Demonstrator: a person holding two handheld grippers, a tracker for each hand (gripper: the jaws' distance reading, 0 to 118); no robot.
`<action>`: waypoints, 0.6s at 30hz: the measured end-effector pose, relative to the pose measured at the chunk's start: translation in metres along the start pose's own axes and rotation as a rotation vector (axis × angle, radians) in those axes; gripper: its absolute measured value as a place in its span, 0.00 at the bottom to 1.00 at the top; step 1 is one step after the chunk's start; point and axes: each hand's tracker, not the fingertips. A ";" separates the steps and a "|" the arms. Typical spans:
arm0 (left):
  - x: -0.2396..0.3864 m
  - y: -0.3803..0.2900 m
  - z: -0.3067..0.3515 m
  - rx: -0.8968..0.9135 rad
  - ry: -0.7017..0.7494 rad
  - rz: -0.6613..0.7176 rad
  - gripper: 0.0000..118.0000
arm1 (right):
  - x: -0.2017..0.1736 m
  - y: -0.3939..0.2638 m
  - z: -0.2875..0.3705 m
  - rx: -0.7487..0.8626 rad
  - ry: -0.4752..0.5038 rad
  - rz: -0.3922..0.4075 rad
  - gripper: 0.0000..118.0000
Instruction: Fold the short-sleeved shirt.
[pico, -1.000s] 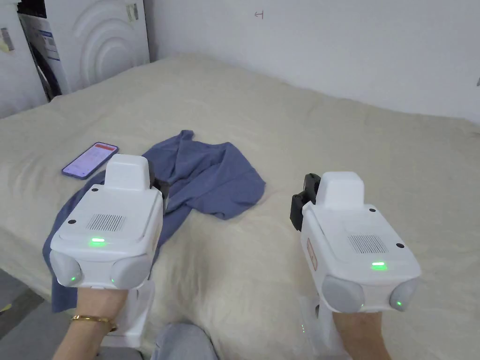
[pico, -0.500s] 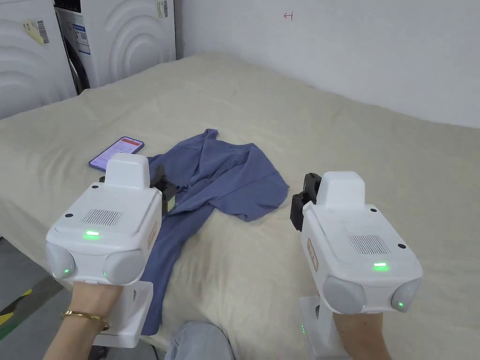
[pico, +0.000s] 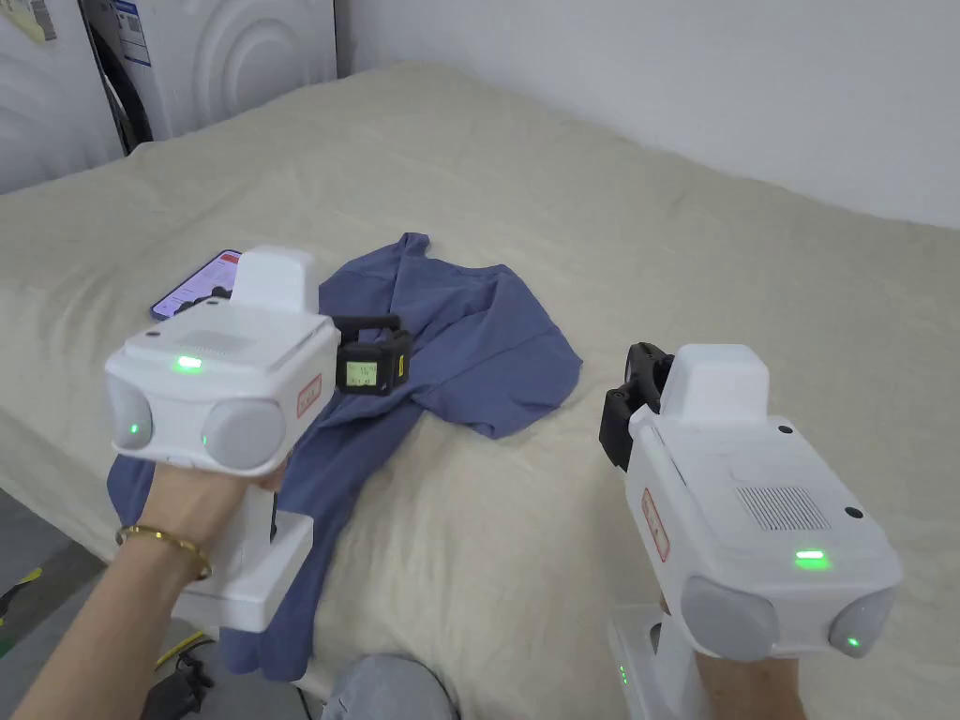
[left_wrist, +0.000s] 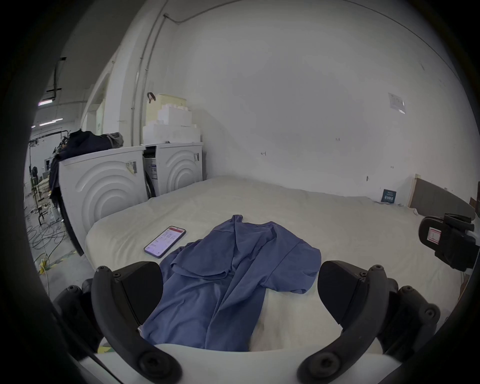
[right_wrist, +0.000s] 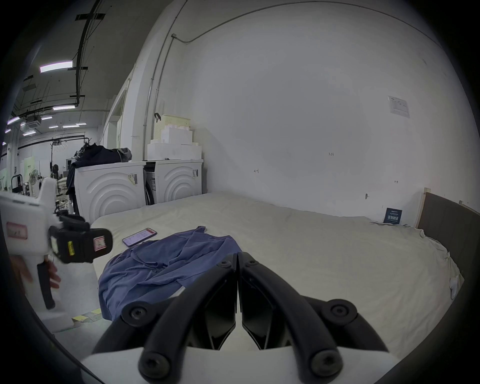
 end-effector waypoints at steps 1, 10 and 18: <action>-0.002 0.007 -0.014 -0.014 -0.005 -0.010 1.00 | 0.001 0.000 -0.005 -0.004 0.000 -0.001 0.00; -0.015 0.049 -0.171 -0.265 -0.092 -0.049 1.00 | 0.012 -0.006 -0.048 -0.049 -0.025 -0.029 0.00; -0.013 0.041 -0.306 -0.645 -0.151 -0.085 1.00 | 0.027 -0.016 -0.082 -0.079 -0.050 -0.054 0.00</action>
